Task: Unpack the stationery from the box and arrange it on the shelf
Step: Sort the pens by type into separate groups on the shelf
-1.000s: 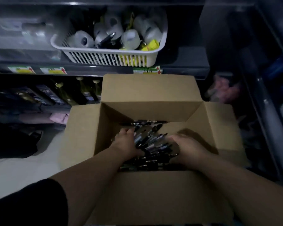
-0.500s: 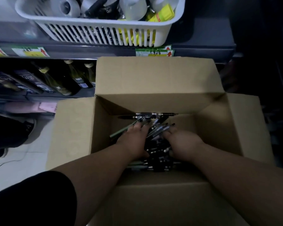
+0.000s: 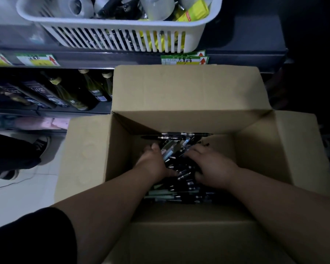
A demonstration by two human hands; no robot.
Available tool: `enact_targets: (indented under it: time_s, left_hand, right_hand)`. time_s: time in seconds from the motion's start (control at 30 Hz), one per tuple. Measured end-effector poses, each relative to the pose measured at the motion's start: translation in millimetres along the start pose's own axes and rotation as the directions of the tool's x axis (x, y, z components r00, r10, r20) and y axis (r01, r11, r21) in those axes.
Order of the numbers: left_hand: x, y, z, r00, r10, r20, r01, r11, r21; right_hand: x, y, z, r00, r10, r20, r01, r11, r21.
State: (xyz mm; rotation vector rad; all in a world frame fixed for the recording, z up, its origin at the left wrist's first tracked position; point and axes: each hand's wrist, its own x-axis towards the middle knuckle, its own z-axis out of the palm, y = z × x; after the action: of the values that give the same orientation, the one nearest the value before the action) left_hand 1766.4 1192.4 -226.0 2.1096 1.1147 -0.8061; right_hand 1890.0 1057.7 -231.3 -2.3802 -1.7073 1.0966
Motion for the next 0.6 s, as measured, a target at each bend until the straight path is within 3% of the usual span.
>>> enact_targets:
  time_s: [0.13,0.3,0.43,0.6]
  left_hand:
    - [3.1,0.8,3.4,0.998,0.046,0.029,-0.047,0.998,0.033]
    - [4.7,1.6,1.7,0.995,0.058,0.08,-0.06,0.998,0.019]
    - [2.2,4.6,0.3,0.985,0.096,0.143,-0.094,0.995,-0.018]
    - [-1.2,4.4,-5.4,0.983,0.069,0.172,-0.07,0.998,0.0]
  right_hand:
    - [7.3,-6.1,4.0,0.998,-0.028,0.061,0.039,0.983,-0.177]
    - [9.1,-3.0,2.0,0.996,0.0,0.084,0.019,0.974,-0.225]
    - [6.4,6.9,1.6,0.983,0.082,0.164,-0.06,0.988,-0.139]
    - [-5.6,17.3,-8.7,0.975,0.152,0.162,-0.148,0.988,-0.04]
